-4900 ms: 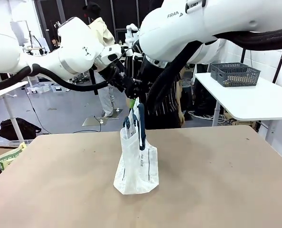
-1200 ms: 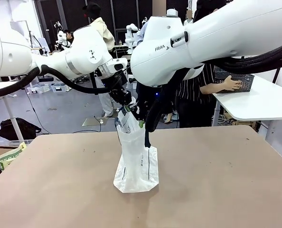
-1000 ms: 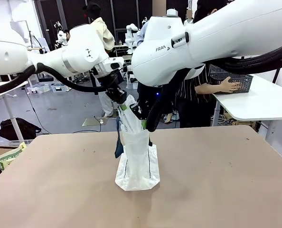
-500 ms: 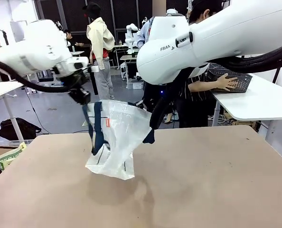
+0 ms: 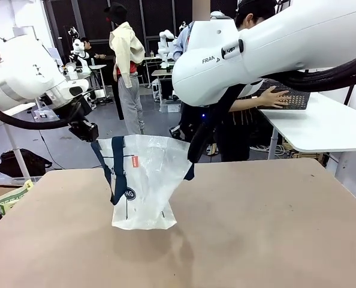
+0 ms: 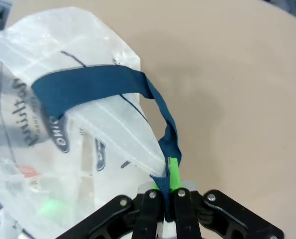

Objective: Transfer purchased items from the store into the shopping bag.
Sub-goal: Open the Reusable shopping bag in the center of the table, then move the Reusable shopping bag to the right side of the table.

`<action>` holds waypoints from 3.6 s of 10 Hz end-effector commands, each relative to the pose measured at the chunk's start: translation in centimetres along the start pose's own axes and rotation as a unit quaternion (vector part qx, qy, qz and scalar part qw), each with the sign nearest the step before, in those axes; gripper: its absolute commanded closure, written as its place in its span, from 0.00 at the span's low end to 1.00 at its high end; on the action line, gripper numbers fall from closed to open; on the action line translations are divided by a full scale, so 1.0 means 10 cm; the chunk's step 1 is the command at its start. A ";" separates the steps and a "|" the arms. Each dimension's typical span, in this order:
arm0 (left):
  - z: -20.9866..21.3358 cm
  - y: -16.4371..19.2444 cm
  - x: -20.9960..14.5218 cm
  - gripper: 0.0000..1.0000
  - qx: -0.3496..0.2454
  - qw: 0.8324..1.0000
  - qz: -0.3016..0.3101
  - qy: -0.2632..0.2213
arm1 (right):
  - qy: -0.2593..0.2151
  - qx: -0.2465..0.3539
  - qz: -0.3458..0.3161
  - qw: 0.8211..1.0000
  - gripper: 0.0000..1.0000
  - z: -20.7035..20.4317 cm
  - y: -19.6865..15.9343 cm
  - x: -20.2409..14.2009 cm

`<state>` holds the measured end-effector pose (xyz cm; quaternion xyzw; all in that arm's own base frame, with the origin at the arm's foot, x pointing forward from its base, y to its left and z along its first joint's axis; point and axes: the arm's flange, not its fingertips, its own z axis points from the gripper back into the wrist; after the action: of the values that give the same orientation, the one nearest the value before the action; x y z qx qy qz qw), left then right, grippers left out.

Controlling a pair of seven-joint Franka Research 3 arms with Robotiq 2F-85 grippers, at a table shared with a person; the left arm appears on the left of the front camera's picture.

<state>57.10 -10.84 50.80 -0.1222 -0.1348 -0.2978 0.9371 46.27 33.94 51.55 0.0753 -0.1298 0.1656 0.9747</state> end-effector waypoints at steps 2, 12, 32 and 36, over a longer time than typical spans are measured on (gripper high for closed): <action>-0.09 -0.14 0.47 1.00 0.010 0.998 -0.066 -0.010 | -0.015 -0.013 0.029 0.999 1.00 0.06 0.22 -0.04; -0.17 -0.45 0.87 1.00 -0.001 0.995 -0.094 -0.014 | -0.008 -0.011 0.059 0.998 1.00 -0.10 0.53 -0.15; -0.17 -0.45 0.87 1.00 -0.001 0.995 -0.094 -0.014 | -0.008 -0.011 0.059 0.998 1.00 -0.10 0.53 -0.15; -0.17 -0.45 0.87 1.00 -0.001 0.995 -0.094 -0.014 | -0.008 -0.011 0.059 0.998 1.00 -0.10 0.53 -0.15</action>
<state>62.04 -19.78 52.78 -0.1172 -0.1544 -0.3857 0.9020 43.43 38.69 50.59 0.0571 -0.1430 0.2220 0.9628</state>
